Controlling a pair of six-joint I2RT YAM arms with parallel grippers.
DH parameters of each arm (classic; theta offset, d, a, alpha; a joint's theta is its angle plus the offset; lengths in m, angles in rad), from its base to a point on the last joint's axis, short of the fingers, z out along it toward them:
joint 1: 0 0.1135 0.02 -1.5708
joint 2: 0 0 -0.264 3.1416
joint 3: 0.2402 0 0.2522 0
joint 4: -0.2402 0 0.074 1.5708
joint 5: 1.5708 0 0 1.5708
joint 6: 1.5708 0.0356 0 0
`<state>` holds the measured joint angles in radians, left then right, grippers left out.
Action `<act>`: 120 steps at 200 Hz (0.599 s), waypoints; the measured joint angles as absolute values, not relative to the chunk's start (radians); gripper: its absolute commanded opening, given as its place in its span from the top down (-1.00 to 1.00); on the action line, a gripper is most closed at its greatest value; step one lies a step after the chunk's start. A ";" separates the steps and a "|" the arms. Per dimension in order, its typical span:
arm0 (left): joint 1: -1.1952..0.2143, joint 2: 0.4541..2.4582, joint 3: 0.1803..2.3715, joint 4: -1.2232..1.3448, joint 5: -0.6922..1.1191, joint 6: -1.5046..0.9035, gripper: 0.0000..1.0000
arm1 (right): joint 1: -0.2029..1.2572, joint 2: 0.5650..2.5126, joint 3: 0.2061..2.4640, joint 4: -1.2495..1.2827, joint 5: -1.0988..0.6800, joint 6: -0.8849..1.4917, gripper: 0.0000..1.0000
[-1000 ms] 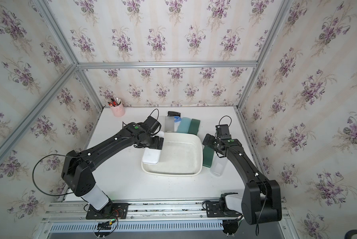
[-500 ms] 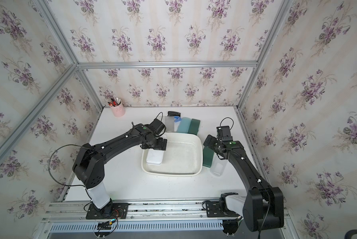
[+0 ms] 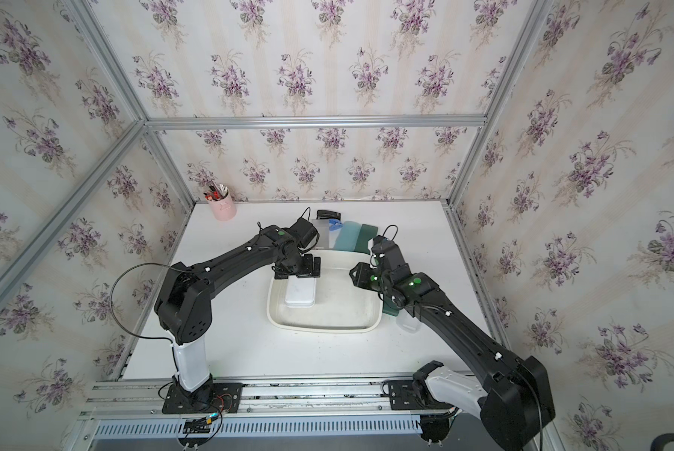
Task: Put the pencil case into the storage box
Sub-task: Pick up the pencil case from the center of the board.
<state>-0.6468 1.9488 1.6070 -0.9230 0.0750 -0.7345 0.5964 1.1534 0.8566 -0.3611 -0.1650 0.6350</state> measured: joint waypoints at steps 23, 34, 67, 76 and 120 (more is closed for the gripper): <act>-0.647 1.991 1.620 -0.952 0.129 -0.784 -0.99 | 0.672 1.195 0.810 -0.259 -0.169 0.685 -0.23; -0.648 1.997 1.623 -0.962 0.151 -0.801 -0.99 | 0.696 1.213 0.786 -0.210 -0.168 0.709 -0.53; -0.647 1.955 1.613 -0.970 0.187 -0.844 -0.99 | 0.727 1.238 0.721 -0.065 -0.187 0.766 -0.63; -0.645 1.945 1.617 -0.970 0.193 -0.846 -0.99 | 0.727 1.244 0.703 -0.030 -0.192 0.769 -0.64; -0.632 1.912 1.625 -0.959 0.239 -0.871 -0.99 | 0.727 1.266 0.649 0.105 -0.256 0.797 -0.62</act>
